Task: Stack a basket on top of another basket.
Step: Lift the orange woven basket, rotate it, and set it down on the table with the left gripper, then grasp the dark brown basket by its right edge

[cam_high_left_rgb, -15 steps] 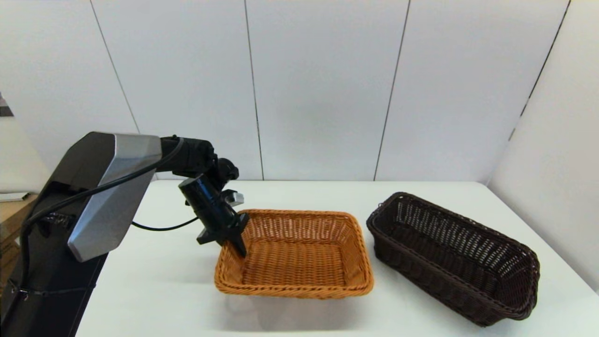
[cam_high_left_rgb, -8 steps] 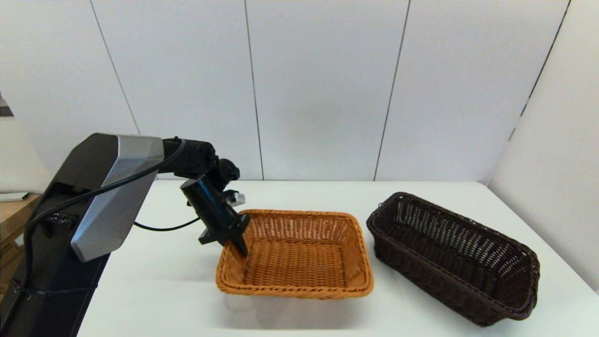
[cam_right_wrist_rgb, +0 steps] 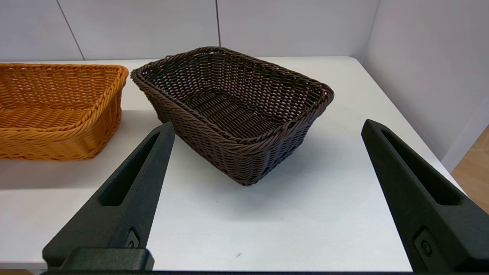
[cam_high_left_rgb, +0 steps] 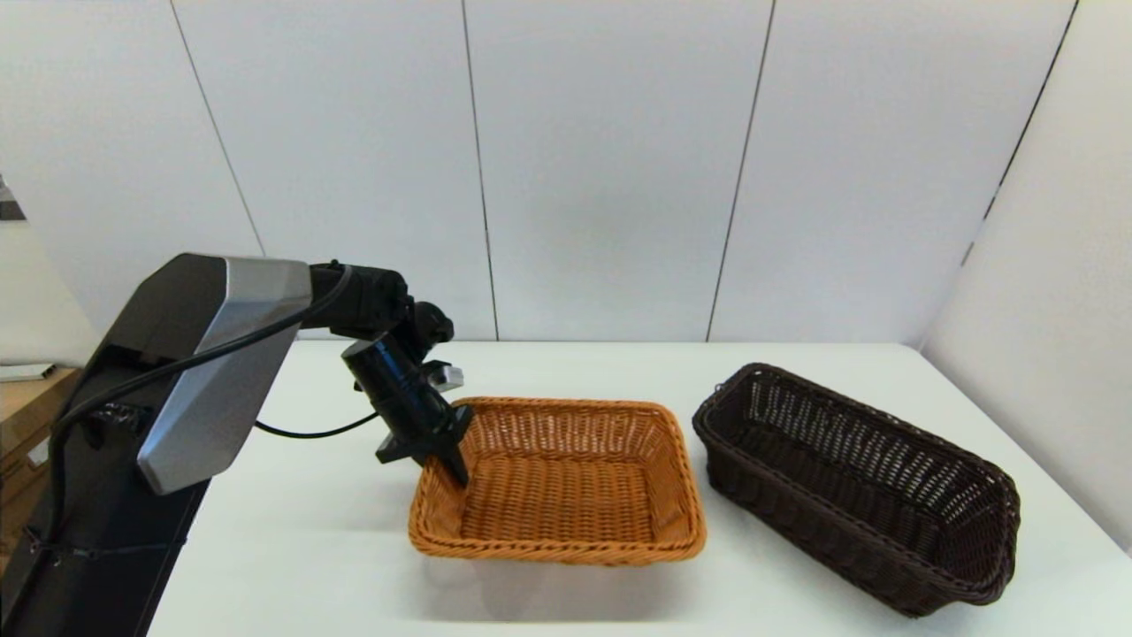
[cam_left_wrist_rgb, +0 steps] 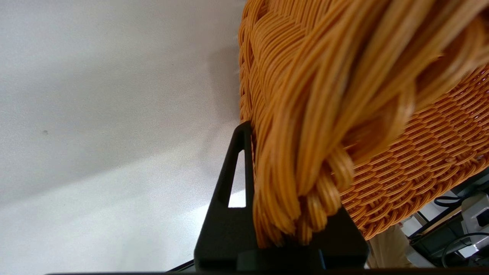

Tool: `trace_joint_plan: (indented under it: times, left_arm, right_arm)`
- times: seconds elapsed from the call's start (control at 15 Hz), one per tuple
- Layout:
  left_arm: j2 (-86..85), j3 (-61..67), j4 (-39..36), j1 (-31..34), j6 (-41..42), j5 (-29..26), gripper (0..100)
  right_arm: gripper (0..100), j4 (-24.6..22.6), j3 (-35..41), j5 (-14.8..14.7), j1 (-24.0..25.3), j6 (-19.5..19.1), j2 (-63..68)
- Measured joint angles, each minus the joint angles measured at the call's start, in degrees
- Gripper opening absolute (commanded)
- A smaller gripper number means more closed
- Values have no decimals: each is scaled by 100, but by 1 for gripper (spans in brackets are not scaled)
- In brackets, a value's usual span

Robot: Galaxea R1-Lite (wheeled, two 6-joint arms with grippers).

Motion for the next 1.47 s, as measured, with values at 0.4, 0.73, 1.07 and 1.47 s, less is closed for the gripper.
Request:
trace_joint_plan:
  times: [0.4,0.73,1.07,1.47]
  left_arm:
    - [-69,0,-2,61,16,-24,100]
    - [-629,0,132,466,20,-90,100]
    - [-2143,24,551,1296,-50,-223,100]
    - [-4865,789,717,2372,-664,141,100]
  right_arm:
    - [100,0,0,1,0,2,0]
    - [100,2,0,0,0,0,0]
    - [100,0,0,1,0,2,0]
    - [100,0,0,-2,0,0,0]
